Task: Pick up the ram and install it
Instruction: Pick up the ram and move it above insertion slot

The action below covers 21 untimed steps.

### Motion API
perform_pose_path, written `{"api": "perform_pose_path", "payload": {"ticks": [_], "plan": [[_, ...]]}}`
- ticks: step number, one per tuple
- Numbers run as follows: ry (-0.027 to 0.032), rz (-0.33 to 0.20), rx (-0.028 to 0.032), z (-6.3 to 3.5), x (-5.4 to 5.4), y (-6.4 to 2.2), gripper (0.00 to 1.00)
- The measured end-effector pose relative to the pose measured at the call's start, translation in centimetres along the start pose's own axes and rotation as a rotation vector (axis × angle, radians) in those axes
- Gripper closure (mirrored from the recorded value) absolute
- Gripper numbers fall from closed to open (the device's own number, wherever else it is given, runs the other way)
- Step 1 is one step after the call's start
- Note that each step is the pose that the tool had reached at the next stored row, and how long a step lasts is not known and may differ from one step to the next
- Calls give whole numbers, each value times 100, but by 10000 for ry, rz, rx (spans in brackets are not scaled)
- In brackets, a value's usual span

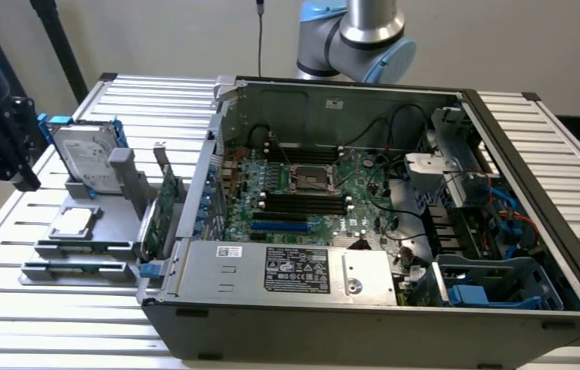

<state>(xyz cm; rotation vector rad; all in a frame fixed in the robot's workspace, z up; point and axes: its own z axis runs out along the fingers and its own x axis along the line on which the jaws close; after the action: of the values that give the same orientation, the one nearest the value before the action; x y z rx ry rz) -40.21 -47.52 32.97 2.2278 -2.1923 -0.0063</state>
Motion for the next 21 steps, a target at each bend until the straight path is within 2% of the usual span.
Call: {"api": "perform_pose_path", "payload": {"ticks": [6,21], "plan": [[1,0,-3,-1,40,-8,89],[1,-1,-3,1,59,-20,89]]}}
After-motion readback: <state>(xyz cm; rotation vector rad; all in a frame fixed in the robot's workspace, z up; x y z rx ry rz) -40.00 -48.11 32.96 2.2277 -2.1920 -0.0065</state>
